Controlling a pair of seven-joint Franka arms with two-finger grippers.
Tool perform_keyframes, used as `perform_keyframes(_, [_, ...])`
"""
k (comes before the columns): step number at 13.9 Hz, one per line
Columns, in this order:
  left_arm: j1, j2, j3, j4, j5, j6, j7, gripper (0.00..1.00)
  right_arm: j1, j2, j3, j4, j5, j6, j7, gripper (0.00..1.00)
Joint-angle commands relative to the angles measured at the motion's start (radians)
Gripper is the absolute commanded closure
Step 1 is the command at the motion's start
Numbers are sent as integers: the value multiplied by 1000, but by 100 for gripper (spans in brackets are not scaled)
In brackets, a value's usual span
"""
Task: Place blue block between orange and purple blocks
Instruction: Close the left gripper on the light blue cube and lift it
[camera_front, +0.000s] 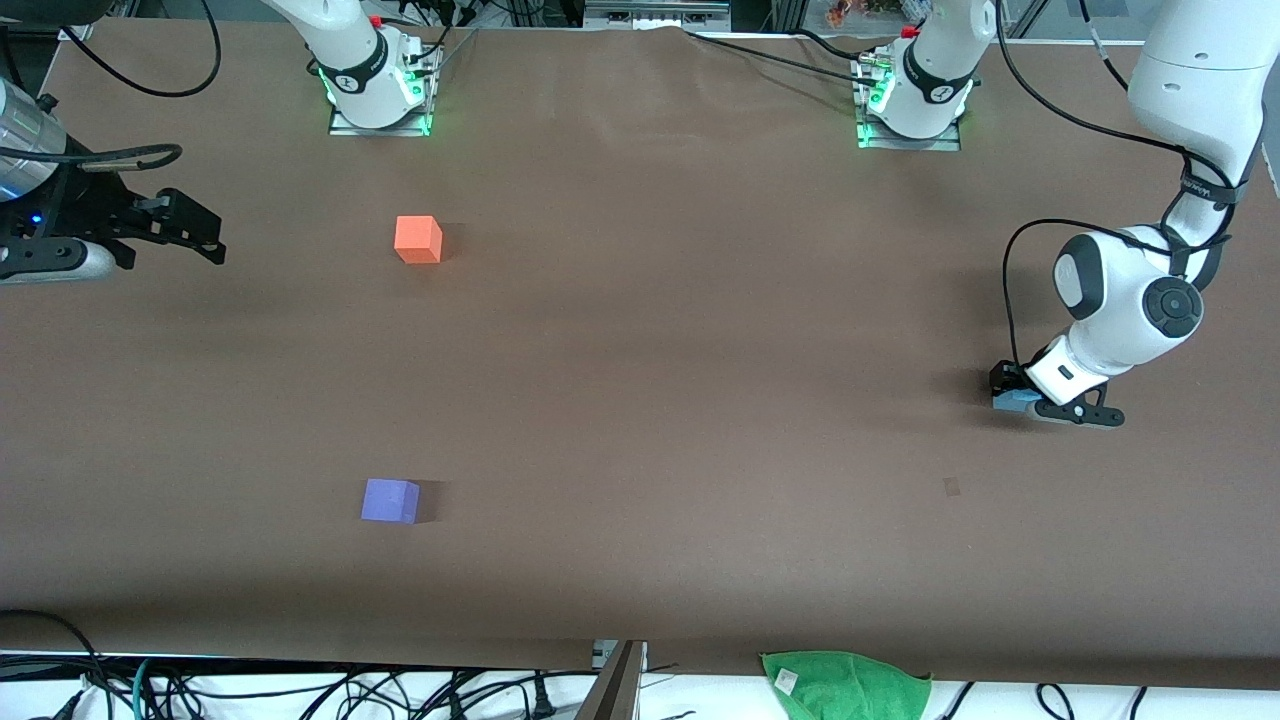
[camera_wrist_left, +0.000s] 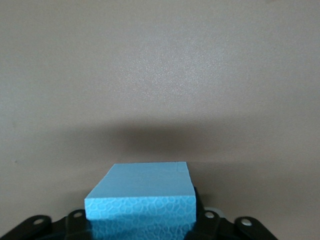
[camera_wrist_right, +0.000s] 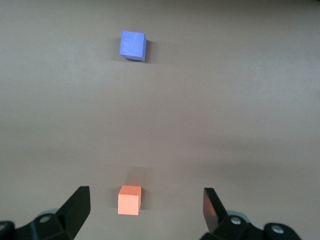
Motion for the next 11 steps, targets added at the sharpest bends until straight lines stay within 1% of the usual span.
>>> perform_keyframes(1, [12, -25, -8, -8, 21, -5, 45, 74, -2, -1, -6, 7, 20, -14, -12, 0])
perform_keyframes(4, [-5, -83, -19, 19, 20, -95, 59, 75, -2, -1, -6, 7, 20, -14, -12, 0])
perform_keyframes(5, [-24, -108, -20, 45, 20, -141, 56, 75, -2, -1, -6, 7, 20, -12, -12, 0])
perform_keyframes(6, [-39, -132, -30, 74, 20, -219, 55, 75, -2, 0, -6, 7, 20, -14, -12, 0])
perform_keyframes(7, [-42, -148, -43, 131, 20, -313, 55, 75, -2, -1, -6, 7, 20, -14, -12, 0])
perform_keyframes(9, [-45, -148, -112, 263, 18, -547, 45, 75, -2, 0, -6, 7, 20, -14, -12, 0])
perform_keyframes(10, [-45, -143, -146, 303, 18, -617, 15, 73, -2, 0, -6, 7, 20, -14, -12, 0])
perform_keyframes(11, [-47, -142, -178, 318, 17, -634, -41, 73, -2, 0, -8, 6, 20, -14, -13, 0])
